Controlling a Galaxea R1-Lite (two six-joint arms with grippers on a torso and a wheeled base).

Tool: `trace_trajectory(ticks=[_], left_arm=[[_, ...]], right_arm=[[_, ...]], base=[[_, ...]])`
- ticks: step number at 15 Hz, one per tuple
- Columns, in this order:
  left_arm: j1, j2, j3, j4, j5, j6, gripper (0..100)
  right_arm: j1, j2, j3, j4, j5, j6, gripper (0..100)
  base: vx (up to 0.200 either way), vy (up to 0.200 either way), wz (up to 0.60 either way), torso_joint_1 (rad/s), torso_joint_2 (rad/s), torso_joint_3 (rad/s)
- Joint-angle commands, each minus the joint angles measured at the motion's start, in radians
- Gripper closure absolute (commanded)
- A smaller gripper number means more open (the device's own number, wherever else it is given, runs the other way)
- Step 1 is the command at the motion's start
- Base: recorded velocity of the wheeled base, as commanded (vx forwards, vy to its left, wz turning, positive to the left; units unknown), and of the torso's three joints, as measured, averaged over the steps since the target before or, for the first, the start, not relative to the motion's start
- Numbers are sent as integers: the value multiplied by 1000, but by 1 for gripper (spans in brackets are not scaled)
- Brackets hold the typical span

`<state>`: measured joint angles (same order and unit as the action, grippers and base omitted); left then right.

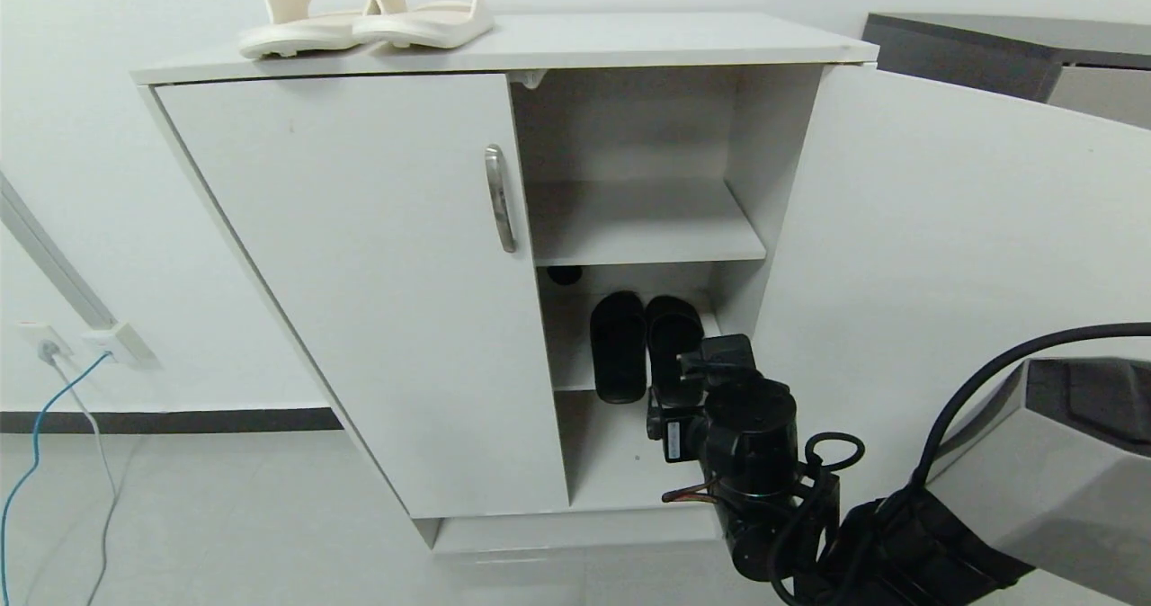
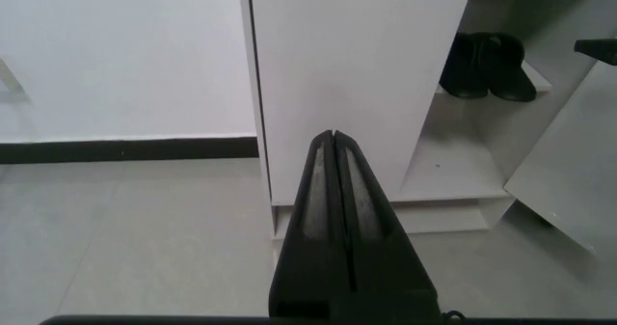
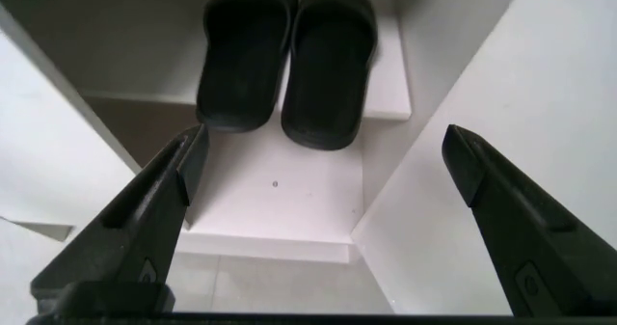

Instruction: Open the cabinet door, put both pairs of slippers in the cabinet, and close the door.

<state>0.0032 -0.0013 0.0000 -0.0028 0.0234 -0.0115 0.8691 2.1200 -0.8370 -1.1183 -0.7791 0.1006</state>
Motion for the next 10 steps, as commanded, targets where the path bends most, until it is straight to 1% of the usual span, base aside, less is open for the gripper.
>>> trace_trajectory(ticks=[1,6,8,10], left_arm=[[0,1,0,0,1,-1,100],[0,1,0,0,1,-2,100],[0,1,0,0,1,-1,100],[0,1,0,0,1,-2,100]], right_arm=[[1,-2,1,0,0,1,0],[1,-3,10,0,1,2,0],[1,0,10,0,1,2,0],[2,0,10,-2,0,2,0]], base=[[0,0,0,2,7,207],[0,0,0,6,3,202],[0,0,0,2,0,95],[0,0,0,0,0,0]])
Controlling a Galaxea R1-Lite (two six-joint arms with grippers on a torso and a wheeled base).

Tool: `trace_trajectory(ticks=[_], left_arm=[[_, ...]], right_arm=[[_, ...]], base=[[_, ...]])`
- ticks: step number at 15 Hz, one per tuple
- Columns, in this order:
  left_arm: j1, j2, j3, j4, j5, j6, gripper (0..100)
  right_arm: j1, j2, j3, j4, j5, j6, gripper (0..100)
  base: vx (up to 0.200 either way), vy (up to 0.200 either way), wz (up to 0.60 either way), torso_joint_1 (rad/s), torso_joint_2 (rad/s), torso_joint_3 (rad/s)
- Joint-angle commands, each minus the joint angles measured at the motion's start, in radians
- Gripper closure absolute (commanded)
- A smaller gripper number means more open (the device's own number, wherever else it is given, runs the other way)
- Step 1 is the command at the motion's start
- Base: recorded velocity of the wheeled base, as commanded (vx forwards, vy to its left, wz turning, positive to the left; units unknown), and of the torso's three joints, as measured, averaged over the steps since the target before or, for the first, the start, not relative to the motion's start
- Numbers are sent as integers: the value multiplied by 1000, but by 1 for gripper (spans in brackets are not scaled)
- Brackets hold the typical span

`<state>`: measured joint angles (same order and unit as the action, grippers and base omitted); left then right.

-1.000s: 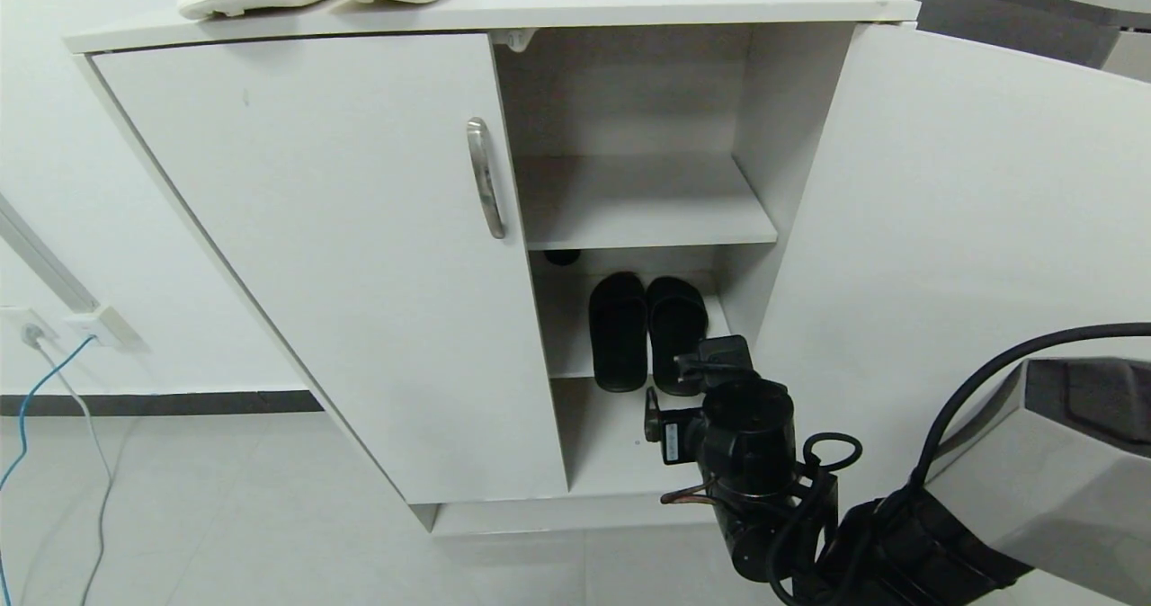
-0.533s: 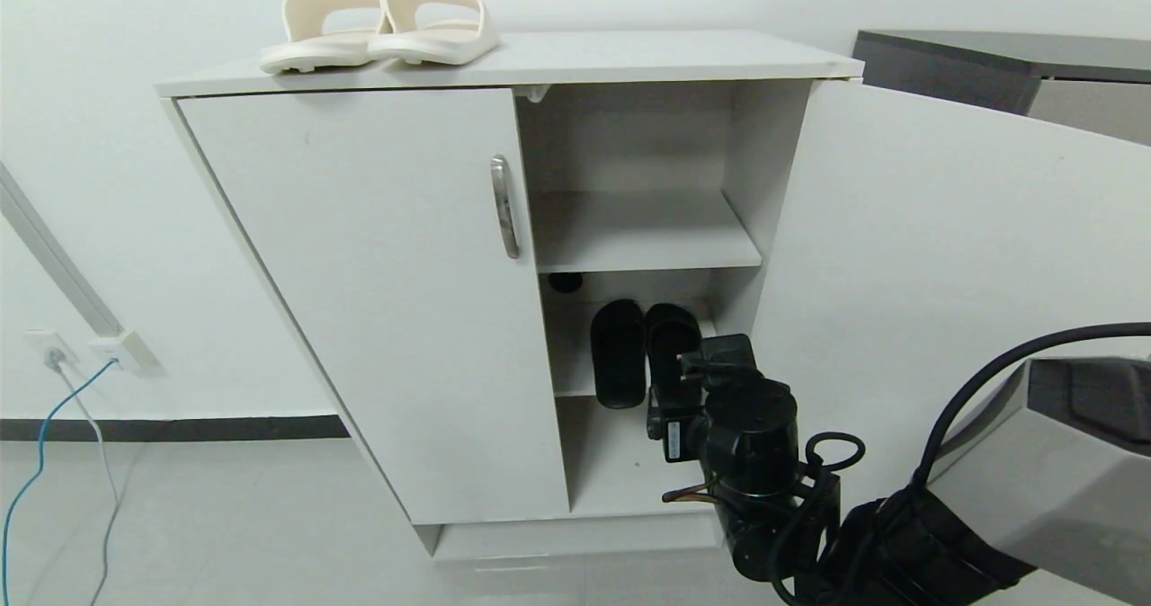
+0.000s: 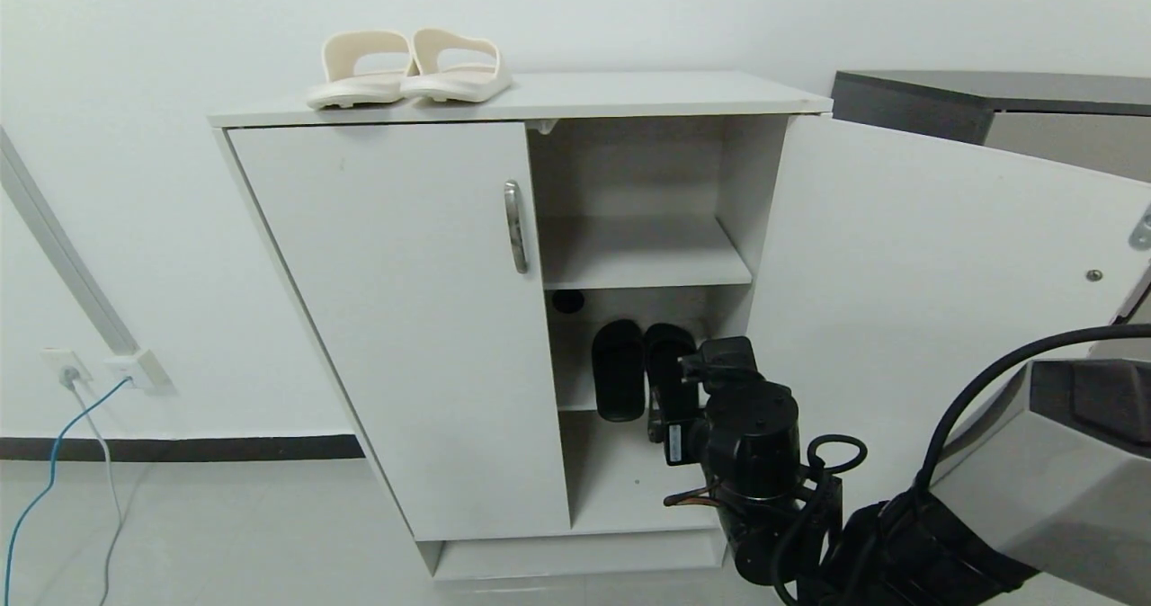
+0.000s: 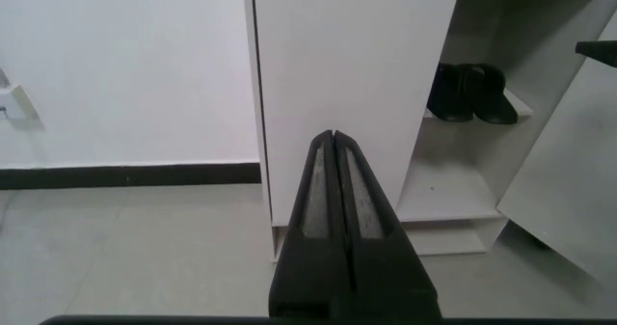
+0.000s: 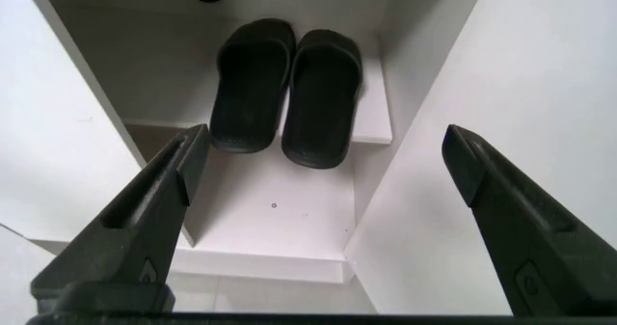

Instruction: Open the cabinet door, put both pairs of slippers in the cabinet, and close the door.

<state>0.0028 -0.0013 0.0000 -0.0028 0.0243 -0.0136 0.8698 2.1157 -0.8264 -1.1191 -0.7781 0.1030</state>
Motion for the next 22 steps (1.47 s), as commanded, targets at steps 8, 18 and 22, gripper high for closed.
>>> trace_trajectory(ticks=[8,18,22], left_arm=[[0,1,0,0,-1,-2,100],[0,1,0,0,0,-3,100],[0,1,0,-2,2,-3,100]], right_arm=[[2,4,1,-4,-1,0,0],[2,-2,13,-5,-1,-2,0],[2,-10,20,-5,-3,-2,0]], base=[[0,175,0,3,4,4],[0,200,0,1,1,3],[0,200,0,2,0,1]])
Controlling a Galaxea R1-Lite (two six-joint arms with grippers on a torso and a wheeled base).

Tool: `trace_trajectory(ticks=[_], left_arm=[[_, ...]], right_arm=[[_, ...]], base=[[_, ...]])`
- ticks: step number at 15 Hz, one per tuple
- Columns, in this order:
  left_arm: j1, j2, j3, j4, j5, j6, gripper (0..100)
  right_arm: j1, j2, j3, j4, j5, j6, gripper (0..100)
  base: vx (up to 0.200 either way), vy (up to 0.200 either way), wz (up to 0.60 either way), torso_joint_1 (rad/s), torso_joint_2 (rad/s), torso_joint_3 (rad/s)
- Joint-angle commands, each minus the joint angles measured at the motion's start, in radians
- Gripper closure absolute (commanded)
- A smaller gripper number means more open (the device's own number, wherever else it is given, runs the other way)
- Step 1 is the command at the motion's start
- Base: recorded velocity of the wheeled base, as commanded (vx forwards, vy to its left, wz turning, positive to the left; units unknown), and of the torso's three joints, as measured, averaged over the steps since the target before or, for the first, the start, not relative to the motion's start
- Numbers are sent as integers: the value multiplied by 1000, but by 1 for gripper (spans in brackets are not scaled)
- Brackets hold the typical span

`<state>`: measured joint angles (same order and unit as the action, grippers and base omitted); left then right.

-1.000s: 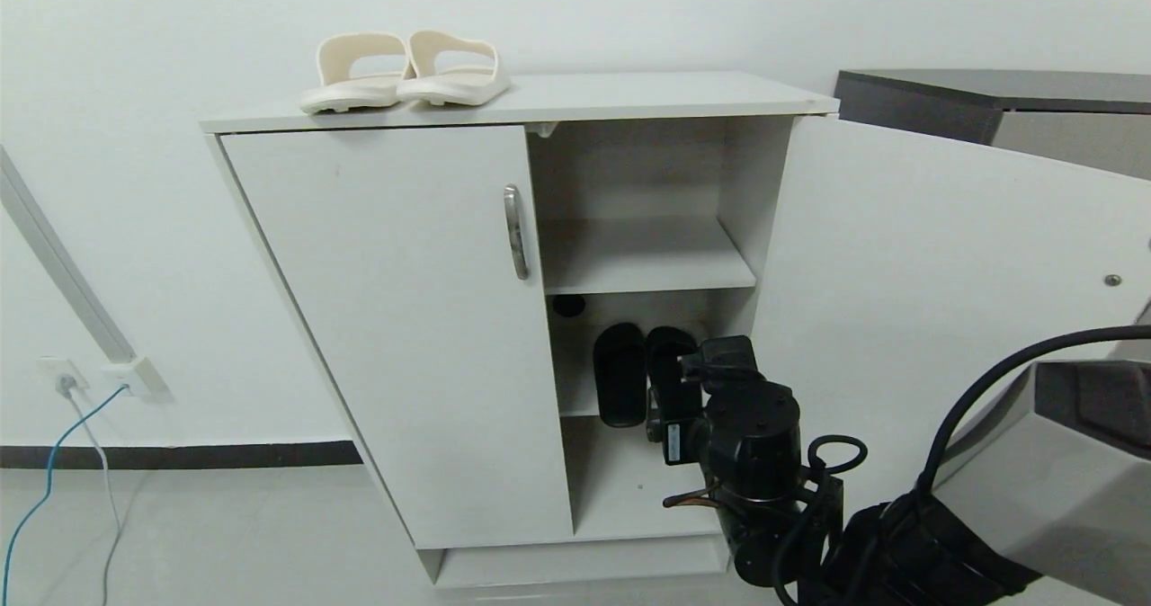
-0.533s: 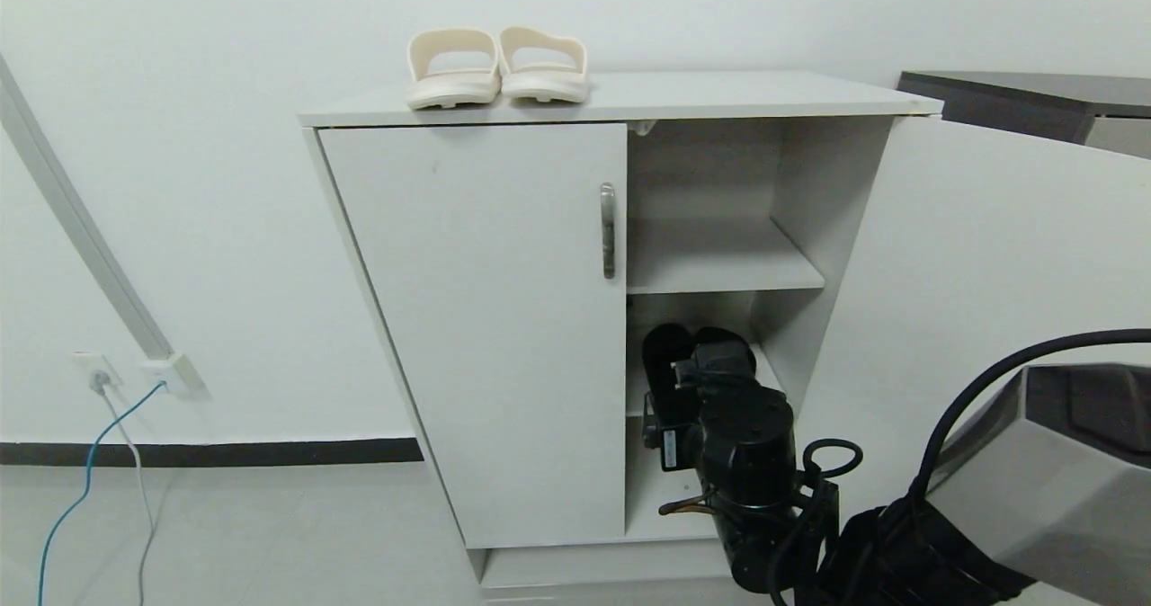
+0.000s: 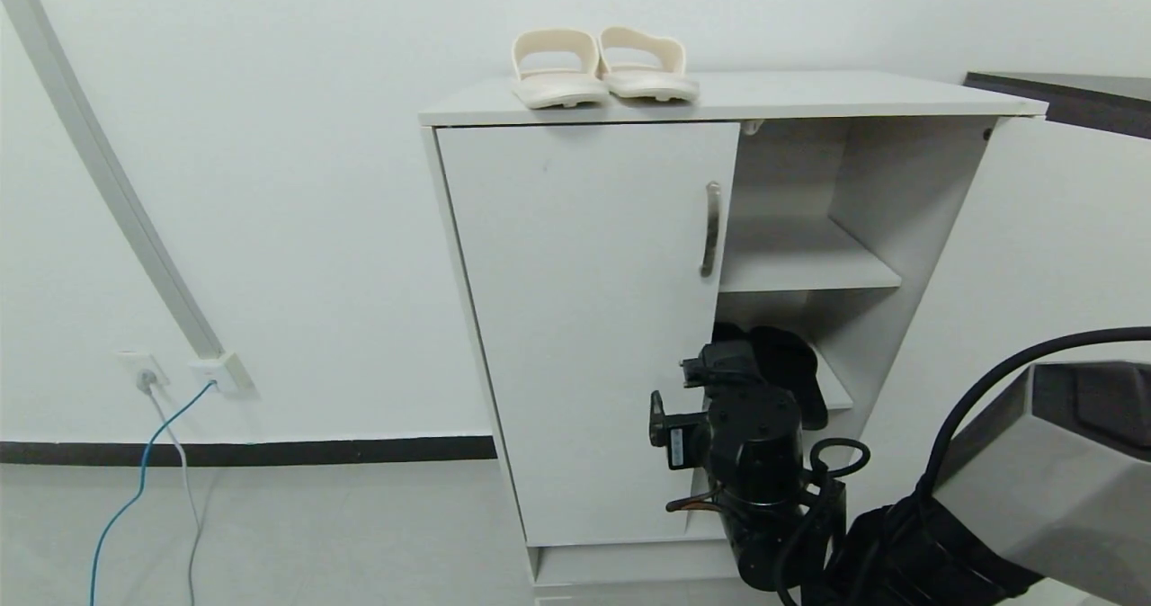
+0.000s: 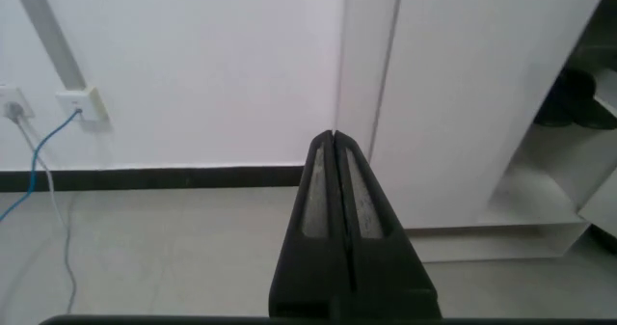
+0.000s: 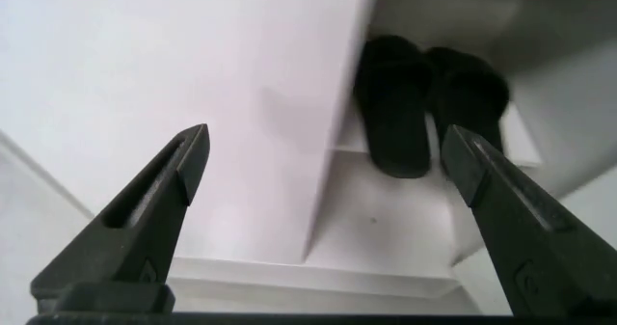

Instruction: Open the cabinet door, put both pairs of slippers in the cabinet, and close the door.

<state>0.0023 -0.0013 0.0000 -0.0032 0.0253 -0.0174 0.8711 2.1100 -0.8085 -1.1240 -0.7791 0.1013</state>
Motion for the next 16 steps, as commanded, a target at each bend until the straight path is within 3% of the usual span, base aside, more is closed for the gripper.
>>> trace_trajectory(ticks=[1,4,8,16], left_arm=[[1,1,0,0,2,1,100],[1,1,0,0,4,-2,100],[1,1,0,0,4,-4,100],[1,1,0,0,4,-4,100]], right_arm=[[0,-7,8,0,0,-2,0],[0,-13,15,-22,0,-6,0],[-20,-19,88,-149,12,-87,0],[-18,-19,92,-154,14,-89,0]], base=[[0,0,0,0,0,0],[0,0,0,0,0,0],[0,0,0,0,0,0],[0,0,0,0,0,0]])
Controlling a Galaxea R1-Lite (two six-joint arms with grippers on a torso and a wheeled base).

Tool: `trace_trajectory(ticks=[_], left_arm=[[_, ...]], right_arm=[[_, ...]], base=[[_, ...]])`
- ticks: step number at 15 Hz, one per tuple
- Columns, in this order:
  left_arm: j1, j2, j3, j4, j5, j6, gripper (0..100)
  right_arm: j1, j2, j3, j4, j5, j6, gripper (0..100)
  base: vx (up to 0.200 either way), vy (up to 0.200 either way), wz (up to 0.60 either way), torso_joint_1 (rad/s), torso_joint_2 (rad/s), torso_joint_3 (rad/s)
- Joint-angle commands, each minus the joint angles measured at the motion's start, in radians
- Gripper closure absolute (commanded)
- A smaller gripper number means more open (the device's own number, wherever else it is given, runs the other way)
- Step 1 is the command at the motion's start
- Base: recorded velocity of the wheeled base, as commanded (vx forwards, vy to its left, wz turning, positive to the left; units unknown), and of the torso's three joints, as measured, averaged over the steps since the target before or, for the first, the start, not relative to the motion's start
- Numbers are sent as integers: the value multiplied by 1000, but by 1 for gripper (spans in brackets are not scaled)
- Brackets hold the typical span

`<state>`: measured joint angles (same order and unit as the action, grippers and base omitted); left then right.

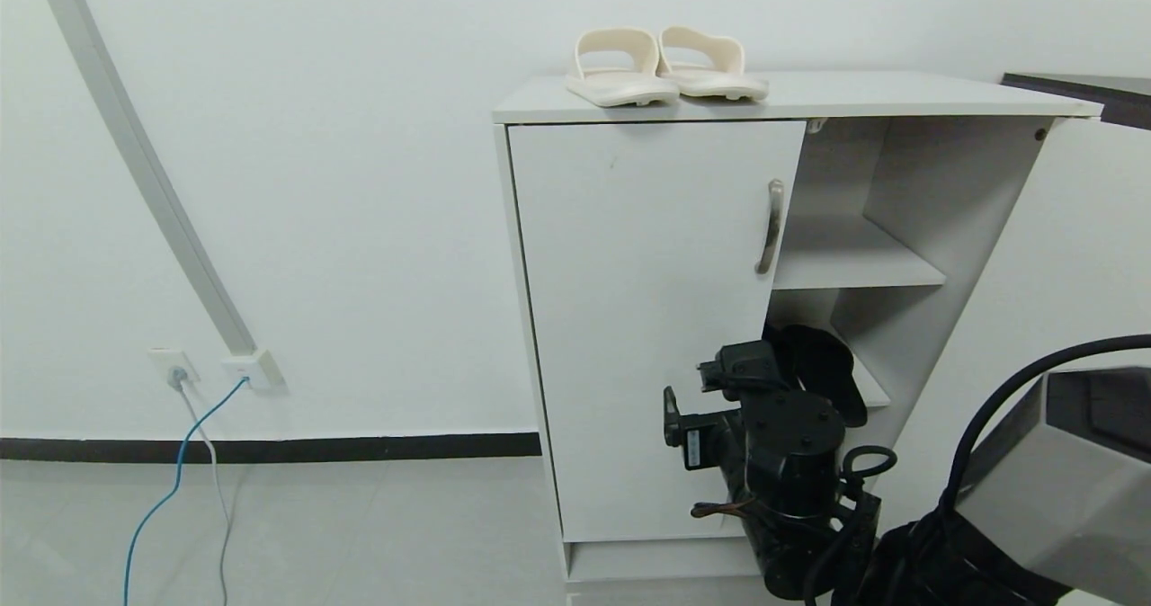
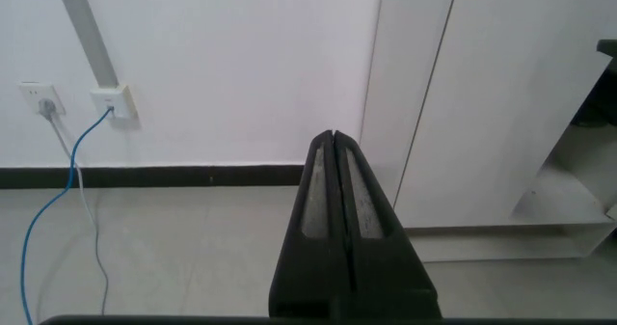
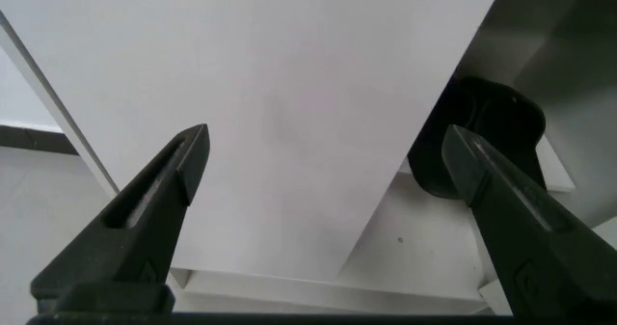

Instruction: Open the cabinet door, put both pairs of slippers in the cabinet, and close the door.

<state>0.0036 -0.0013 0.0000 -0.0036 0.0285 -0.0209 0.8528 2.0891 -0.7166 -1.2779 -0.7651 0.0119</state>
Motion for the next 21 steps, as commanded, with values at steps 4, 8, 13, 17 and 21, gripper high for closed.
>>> trace_trajectory(ticks=[4,8,13,17,21], left_arm=[[-1,1,0,1,1,-1,100],[-1,1,0,-1,1,-1,100],[-1,1,0,1,1,-1,100],[-1,1,0,-1,1,-1,100],[-1,1,0,-1,1,-1,100]], right_arm=[[0,3,0,0,1,0,0],[2,5,0,0,1,0,0],[2,5,0,0,0,0,0],[2,5,0,0,0,0,0],[2,5,0,0,1,0,0]], base=[[0,0,0,0,0,0],[0,0,0,0,0,0],[0,0,0,18,-229,-226],[0,0,0,65,-444,-364],[0,0,0,120,-455,-340]])
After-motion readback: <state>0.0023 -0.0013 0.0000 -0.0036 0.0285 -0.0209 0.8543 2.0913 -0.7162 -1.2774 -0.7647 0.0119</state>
